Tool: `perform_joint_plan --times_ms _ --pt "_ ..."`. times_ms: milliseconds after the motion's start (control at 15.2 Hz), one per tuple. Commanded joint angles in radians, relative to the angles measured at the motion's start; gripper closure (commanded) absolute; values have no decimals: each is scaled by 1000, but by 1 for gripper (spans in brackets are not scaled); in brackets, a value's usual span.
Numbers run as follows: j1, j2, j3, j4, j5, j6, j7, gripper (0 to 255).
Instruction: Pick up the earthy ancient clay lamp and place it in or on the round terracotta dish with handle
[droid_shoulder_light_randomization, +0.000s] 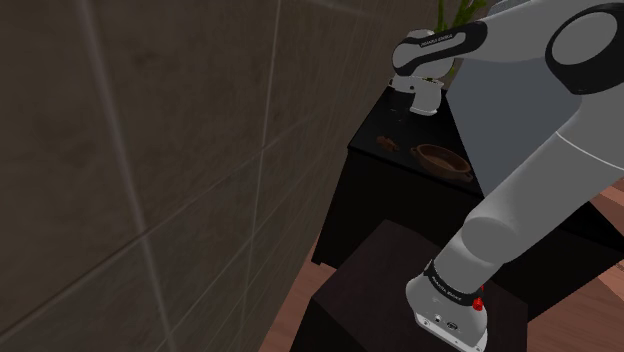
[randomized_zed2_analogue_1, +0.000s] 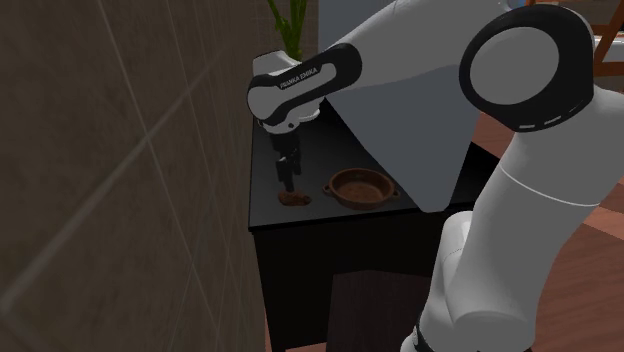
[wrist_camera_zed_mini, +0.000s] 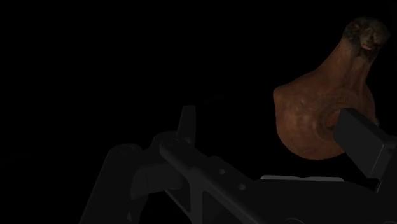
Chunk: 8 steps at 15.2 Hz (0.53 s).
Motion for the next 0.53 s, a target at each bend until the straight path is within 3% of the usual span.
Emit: perform_joint_plan --times_ms 0,462 --pt "-1 2 -1 -4 -1 -1 0 255" --pt "3 14 2 10 5 -5 2 255"
